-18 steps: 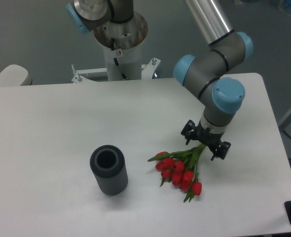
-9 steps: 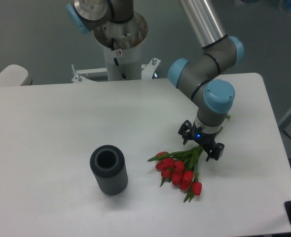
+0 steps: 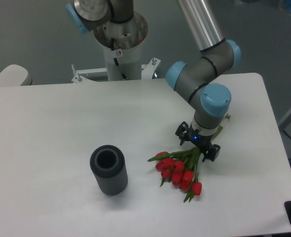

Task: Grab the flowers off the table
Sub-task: 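Lower the gripper onto the tulip stems and close it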

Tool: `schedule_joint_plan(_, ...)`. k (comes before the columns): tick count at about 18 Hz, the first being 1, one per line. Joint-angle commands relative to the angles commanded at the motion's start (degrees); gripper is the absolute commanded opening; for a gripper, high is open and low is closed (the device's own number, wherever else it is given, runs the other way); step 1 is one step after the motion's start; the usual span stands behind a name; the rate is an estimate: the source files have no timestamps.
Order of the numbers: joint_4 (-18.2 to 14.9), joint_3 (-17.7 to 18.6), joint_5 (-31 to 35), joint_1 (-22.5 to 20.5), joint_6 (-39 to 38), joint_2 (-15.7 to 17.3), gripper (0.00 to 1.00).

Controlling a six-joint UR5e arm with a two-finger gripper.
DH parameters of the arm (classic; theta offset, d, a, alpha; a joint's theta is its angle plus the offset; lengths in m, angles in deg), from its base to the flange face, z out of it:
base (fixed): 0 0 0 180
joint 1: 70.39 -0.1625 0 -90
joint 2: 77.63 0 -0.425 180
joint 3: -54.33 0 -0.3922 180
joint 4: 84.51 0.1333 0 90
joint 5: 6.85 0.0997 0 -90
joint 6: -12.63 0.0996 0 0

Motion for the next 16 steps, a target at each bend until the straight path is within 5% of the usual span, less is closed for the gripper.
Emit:
schedule_joint_plan(4, 1.93, 0.0, 0.0, 0.79, 0.0, -0.61, 1.0)
schedule_joint_plan(11, 2.73, -0.88, -0.44, 0.79, -1.49, -1.06, 0.42)
schedule_joint_plan(16, 2.73, -1.14, -0.53, 0.79, -1.49, -1.06, 0.26)
